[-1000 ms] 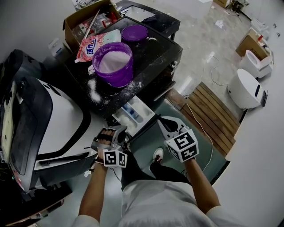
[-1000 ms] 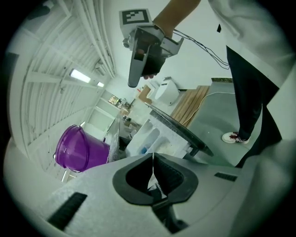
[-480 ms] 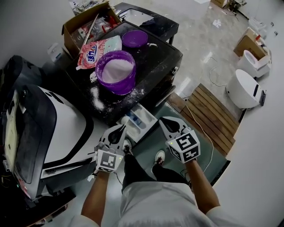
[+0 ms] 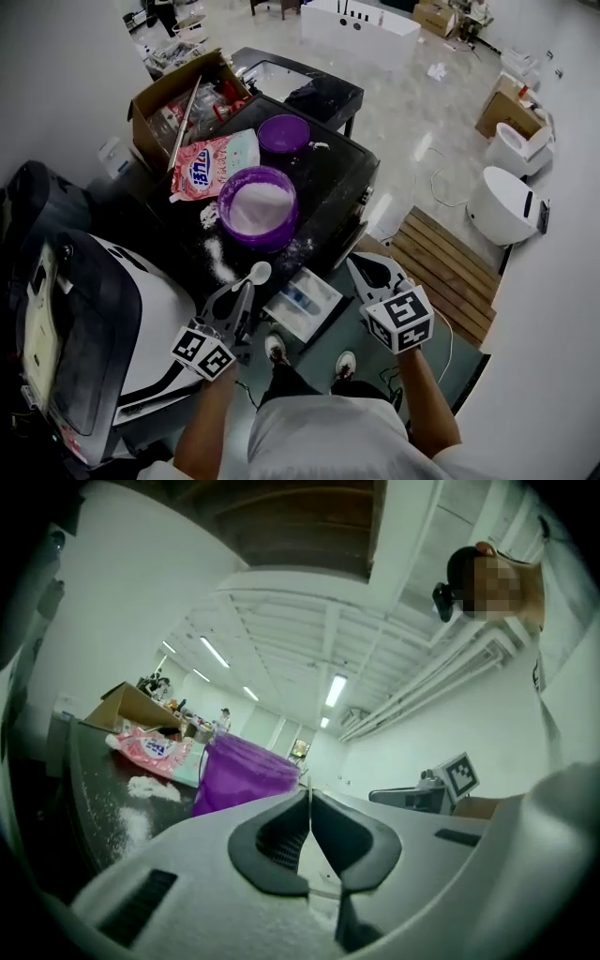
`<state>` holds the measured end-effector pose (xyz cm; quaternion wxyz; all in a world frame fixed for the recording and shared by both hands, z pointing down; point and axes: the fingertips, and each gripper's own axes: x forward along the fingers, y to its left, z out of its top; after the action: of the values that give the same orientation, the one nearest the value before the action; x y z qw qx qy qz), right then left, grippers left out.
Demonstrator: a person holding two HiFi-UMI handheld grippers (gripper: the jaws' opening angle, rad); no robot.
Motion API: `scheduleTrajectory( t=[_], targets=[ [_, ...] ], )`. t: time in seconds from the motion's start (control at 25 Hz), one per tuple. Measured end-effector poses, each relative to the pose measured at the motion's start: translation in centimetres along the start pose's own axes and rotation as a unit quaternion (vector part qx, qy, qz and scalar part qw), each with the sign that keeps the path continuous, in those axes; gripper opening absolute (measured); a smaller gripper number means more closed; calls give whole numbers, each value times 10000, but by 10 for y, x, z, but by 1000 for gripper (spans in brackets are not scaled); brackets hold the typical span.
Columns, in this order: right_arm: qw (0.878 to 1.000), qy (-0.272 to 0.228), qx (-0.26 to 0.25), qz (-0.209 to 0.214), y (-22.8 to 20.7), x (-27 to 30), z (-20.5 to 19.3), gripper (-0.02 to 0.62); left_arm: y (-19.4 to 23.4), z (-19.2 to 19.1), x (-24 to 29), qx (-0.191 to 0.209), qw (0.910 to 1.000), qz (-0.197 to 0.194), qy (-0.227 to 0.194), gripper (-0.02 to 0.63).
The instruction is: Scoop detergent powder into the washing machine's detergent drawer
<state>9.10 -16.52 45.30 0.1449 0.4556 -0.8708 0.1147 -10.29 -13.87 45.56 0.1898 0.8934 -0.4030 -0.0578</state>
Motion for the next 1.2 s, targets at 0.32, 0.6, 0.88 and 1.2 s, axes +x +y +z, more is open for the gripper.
scheduleTrajectory(
  t=[0.32, 0.6, 0.88, 1.2],
  targets=[
    [9954, -677, -426, -534, -21, 14, 89, -3, 11, 110, 36, 1143, 9911, -547, -419, 14],
    [9878, -1074, -822, -770, -26, 20, 147, -3, 29, 179, 63, 2540, 9661, -287, -367, 14],
    [9759, -1499, -1305, -902, -17, 16, 206, -3, 25, 231, 67, 3117, 9486, -246, -497, 14],
    [9694, -1697, -1586, -798, 7, 14, 239, -3, 16, 260, 58, 3402, 9384, -212, -575, 14]
  ],
)
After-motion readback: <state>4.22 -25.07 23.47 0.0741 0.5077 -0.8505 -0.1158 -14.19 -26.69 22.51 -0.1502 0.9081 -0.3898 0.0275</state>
